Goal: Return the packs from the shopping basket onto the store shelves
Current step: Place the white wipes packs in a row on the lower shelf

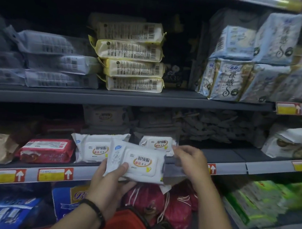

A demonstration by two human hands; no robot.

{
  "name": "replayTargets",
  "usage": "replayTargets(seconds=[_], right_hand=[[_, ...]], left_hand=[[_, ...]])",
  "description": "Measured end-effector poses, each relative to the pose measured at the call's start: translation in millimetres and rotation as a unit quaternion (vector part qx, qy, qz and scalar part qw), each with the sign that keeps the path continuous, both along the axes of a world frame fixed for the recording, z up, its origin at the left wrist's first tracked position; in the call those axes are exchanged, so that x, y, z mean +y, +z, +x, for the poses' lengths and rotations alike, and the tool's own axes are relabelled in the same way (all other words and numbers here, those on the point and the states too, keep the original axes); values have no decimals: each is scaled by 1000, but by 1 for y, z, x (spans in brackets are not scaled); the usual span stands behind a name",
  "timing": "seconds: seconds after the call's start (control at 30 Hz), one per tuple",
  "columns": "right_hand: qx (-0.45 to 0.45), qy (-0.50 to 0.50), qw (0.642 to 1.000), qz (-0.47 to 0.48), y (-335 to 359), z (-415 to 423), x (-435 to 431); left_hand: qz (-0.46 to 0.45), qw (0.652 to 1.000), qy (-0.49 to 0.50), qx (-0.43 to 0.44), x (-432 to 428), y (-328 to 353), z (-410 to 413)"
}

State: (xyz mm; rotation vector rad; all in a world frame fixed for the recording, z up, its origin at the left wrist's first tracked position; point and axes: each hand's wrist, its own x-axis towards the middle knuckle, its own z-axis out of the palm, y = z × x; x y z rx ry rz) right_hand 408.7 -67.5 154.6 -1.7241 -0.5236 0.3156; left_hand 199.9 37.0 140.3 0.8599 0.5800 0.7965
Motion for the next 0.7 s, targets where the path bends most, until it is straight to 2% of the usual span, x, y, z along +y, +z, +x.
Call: replayTargets(seconds=[0.07,0.13,0.23,0.33,0.4,0.47,0.53,0.57,0.6,0.63,0.7], right_hand=[[86,127,988,-28,3,3,-15],[81,180,980,-24,0,3,-17],[63,157,982,88,-7,7,-8],[32,133,982,129,-7,18,-4],[4,102,983,151,-5,29,0],[-31,58,986,152,-5,41,9],[-54,21,988,141,-9,46,20],[-59,10,989,137,-11,47,26],[-62,7,989,137,-16,47,32],[-68,8,989,132,-20,46,37],[-84,12,988,128,-27,47,45]], left_hand=[[-13,1000,-11,-13,-8,6,12],[-13,1000,-18,-14,-13,10,24],[9,999,-35,1,-11,21,35],[50,995,-59,64,2,31,40],[130,982,-31,136,15,31,44],[231,954,42,186,24,26,51],[320,917,129,201,24,20,58],[388,880,178,209,19,17,60],[474,828,204,220,14,13,60],[560,770,190,241,9,9,61],[680,661,85,308,2,-2,63]])
